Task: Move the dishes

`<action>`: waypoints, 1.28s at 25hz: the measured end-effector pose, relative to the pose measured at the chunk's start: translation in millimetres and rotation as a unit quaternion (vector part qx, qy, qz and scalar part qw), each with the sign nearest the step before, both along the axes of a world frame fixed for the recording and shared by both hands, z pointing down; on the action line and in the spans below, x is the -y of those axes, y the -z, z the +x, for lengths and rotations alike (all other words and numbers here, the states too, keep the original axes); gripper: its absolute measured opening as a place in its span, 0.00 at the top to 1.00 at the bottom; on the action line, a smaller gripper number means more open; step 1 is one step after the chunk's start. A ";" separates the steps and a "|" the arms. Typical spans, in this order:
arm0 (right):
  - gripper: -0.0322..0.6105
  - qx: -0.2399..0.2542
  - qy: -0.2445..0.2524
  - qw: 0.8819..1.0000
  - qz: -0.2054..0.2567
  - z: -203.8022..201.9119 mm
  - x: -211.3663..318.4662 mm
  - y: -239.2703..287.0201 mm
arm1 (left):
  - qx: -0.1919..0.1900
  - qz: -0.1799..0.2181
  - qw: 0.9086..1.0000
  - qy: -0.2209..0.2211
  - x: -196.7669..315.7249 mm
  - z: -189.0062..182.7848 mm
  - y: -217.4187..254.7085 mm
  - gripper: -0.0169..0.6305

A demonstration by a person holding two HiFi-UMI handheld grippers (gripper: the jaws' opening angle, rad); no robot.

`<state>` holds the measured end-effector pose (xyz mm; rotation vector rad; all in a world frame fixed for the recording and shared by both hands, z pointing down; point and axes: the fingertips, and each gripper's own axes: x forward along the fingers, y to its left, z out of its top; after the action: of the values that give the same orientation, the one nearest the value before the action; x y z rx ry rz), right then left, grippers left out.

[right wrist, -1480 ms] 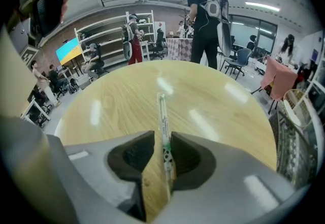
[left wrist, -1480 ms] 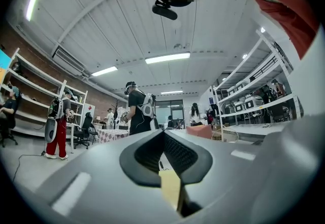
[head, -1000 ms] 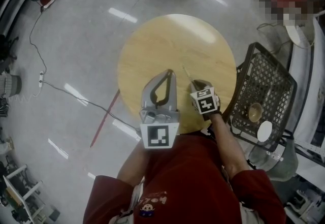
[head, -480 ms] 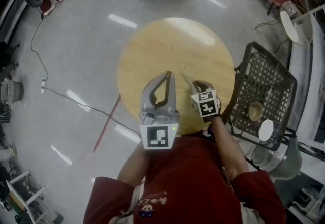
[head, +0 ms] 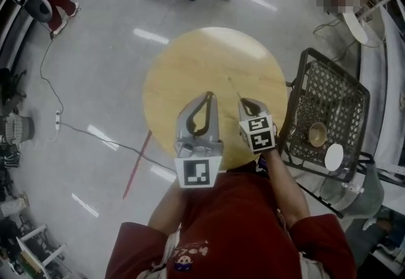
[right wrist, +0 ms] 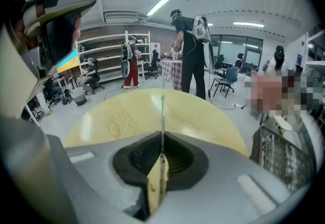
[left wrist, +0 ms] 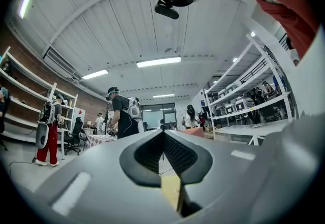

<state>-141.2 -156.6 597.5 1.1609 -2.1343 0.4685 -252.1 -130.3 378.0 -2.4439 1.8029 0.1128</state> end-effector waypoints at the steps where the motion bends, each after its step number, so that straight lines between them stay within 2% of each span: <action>1: 0.92 0.004 -0.003 1.000 0.007 1.0 1.3 6.8 | 0.000 0.000 1.000 -0.002 0.2 2.1 0.8 0.96; 8: 0.92 0.035 -0.025 0.998 0.053 12.4 12.7 60.4 | 0.001 0.010 1.000 -0.022 4.8 21.0 13.8 0.96; 14: 0.92 0.061 -0.052 0.990 0.119 36.5 15.1 110.8 | 0.000 0.017 0.999 -0.036 6.8 43.8 21.6 0.96; 18: 0.92 0.087 -0.075 0.978 0.177 49.1 10.3 148.3 | -0.004 0.018 0.999 -0.045 9.9 54.2 24.4 0.96; 24: 0.92 0.119 -0.108 0.942 0.295 74.8 -3.6 206.7 | -0.022 0.015 0.998 -0.065 11.6 76.5 28.2 0.96; 28: 0.92 0.125 -0.130 0.927 0.329 97.1 -16.2 228.5 | -0.017 0.017 0.996 -0.087 7.3 97.1 35.0 0.96; 32: 0.92 0.121 -0.158 0.925 0.324 125.5 -23.9 227.8 | -0.020 0.022 0.993 -0.117 2.8 126.2 39.0 0.96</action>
<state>-15.7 -132.7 369.8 1.9188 -2.4037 0.0215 -126.0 -133.1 339.0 -2.6287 1.5045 0.2190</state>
